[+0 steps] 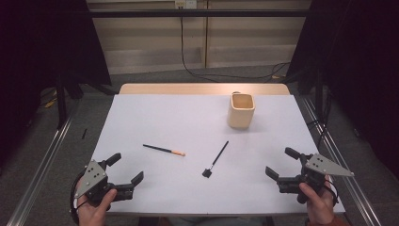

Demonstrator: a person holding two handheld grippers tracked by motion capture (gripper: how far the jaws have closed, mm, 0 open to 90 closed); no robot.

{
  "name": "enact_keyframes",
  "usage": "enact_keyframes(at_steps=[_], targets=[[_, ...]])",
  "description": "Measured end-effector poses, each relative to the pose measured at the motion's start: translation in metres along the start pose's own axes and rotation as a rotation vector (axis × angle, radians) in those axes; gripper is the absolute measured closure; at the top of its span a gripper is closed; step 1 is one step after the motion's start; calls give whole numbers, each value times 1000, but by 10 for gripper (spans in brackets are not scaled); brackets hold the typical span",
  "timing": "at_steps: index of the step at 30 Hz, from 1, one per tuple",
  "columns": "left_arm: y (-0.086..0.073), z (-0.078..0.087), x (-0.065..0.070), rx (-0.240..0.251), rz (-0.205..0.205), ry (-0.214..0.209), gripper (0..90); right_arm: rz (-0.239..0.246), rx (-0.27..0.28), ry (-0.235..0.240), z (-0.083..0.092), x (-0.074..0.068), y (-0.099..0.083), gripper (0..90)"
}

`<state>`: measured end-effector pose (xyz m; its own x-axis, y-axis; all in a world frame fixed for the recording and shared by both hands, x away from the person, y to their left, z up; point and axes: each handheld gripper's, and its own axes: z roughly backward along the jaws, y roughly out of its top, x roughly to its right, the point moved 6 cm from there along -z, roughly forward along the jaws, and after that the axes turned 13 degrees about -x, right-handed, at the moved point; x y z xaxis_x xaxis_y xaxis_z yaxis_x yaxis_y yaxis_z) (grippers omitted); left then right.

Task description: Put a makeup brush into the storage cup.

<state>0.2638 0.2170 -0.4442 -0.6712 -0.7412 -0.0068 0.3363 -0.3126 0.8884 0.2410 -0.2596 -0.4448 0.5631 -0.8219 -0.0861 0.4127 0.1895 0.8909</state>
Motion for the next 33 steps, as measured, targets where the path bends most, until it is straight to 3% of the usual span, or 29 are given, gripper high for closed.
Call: enact_keyframes(at_steps=[3, 6, 9, 19, 33], targets=[[3, -1, -2, 1, 6, -5, 29, 7, -5, 2, -1, -1, 0, 0], [8, 2, 0, 29, 41, -32, 29, 1, -2, 6, -1, 0, 0, 0], [11, 3, 0, 30, 19, -11, 29, 2, 1, 8, -1, 0, 0, 0], [24, -1, -5, 20, -22, -13, 29, -3, -3, 7, -1, 0, 0, 0], [47, -21, -23, 54, -16, 18, 29, 5, -4, 12, -2, -1, 0, 0]])
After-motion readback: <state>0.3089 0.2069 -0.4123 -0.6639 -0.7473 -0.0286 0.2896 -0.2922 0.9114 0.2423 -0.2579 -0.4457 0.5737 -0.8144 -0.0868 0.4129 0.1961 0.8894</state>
